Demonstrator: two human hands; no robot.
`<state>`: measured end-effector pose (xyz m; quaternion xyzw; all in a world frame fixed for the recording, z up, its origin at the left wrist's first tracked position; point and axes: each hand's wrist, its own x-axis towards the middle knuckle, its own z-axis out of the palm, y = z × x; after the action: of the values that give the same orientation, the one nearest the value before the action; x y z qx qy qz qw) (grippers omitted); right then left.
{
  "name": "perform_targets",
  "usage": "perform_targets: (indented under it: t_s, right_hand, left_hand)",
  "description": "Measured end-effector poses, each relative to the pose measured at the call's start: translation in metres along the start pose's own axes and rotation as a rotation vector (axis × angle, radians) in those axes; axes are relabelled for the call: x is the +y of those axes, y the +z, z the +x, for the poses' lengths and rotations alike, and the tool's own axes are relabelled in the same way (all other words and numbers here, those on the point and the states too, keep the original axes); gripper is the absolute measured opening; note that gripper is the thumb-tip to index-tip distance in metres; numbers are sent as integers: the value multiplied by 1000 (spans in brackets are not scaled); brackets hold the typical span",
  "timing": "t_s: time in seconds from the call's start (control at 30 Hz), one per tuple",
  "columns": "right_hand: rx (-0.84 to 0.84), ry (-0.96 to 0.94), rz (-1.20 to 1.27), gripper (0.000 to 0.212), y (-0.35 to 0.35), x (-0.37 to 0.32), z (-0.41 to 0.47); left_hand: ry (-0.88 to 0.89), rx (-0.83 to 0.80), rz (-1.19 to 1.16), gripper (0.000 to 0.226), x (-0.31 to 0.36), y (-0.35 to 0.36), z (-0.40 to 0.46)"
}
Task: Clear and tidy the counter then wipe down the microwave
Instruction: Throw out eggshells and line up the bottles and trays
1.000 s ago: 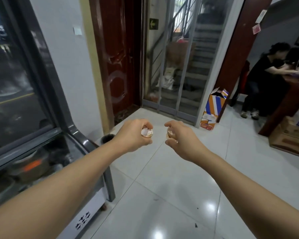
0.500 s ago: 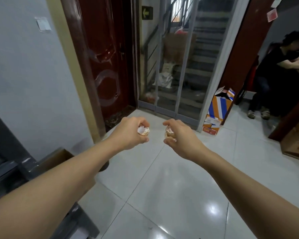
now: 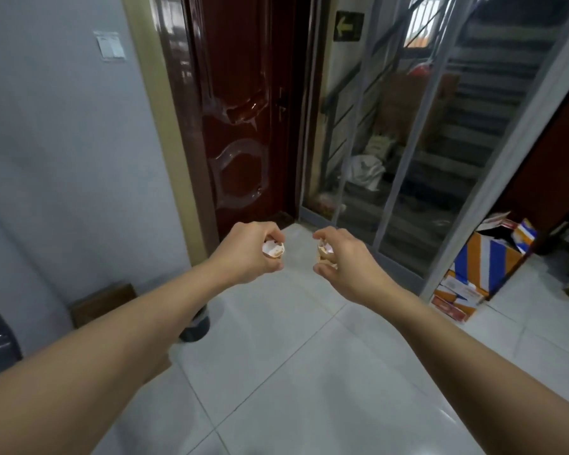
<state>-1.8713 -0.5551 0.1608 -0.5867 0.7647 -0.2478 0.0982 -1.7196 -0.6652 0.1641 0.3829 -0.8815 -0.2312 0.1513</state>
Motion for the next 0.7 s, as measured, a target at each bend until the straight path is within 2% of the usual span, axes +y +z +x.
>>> perform_targets:
  t_s: [0.4, 0.7]
  right_hand:
    - [-19, -164, -17, 51, -5, 74, 179]
    - [-63, -213, -2, 52, -3, 105, 335]
  left_hand:
    - [-49, 127, -17, 39, -22, 18, 177]
    - [-120, 155, -7, 42, -59, -1, 310]
